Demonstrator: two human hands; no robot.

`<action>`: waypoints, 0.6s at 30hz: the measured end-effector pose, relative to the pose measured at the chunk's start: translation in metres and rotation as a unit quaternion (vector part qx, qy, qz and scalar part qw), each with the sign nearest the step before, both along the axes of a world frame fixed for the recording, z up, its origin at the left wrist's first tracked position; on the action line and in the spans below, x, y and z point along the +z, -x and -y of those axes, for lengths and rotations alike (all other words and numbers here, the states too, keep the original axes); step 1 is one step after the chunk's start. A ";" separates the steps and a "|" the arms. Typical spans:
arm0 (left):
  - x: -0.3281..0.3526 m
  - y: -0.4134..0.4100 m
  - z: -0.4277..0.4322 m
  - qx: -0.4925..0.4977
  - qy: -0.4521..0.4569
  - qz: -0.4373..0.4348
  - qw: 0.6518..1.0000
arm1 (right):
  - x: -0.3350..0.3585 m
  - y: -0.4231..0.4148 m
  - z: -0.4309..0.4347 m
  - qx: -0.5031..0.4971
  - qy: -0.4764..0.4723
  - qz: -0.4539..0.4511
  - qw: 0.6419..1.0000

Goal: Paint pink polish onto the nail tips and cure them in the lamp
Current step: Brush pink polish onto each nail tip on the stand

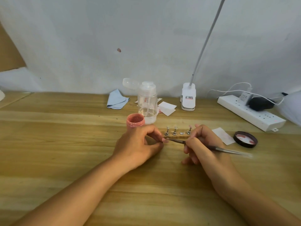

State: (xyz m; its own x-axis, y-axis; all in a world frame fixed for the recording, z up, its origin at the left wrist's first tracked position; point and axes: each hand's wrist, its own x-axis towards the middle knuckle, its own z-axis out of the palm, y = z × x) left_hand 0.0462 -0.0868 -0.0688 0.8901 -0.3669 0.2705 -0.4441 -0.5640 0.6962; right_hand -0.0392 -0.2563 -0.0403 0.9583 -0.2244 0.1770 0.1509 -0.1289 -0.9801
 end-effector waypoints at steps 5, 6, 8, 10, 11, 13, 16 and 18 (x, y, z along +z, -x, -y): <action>-0.001 0.003 -0.001 -0.016 -0.002 0.021 1.000 | -0.002 0.001 0.000 -0.013 -0.023 0.013 1.000; -0.001 0.003 -0.001 -0.020 0.001 0.035 0.999 | -0.002 0.002 0.000 -0.019 -0.030 0.017 0.999; -0.001 0.004 -0.001 -0.023 -0.004 0.072 0.997 | -0.001 0.002 0.000 -0.028 -0.036 0.028 0.999; 0.000 0.005 -0.001 -0.018 -0.018 0.100 0.995 | 0.000 0.003 -0.001 -0.033 -0.033 0.038 0.998; 0.000 0.006 -0.001 -0.016 -0.024 0.107 0.994 | 0.000 0.003 -0.001 -0.032 -0.028 0.039 0.998; 0.001 0.008 -0.001 -0.015 -0.027 0.112 0.993 | 0.000 0.004 -0.001 -0.020 -0.019 0.030 0.999; 0.001 0.009 -0.001 -0.017 -0.027 0.114 0.993 | 0.001 0.005 -0.001 -0.002 -0.012 0.018 1.000; 0.001 0.009 -0.001 -0.017 -0.027 0.114 0.993 | 0.001 0.005 -0.001 0.005 -0.002 0.013 1.000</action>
State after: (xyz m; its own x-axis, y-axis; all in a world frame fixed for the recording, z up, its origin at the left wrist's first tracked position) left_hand 0.0371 -0.0861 -0.0675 0.7953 -0.4147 0.4423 -0.6055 -0.5793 0.5457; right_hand -0.0438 -0.2549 -0.0398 0.9554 -0.2164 0.2009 0.1774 -0.1230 -0.9764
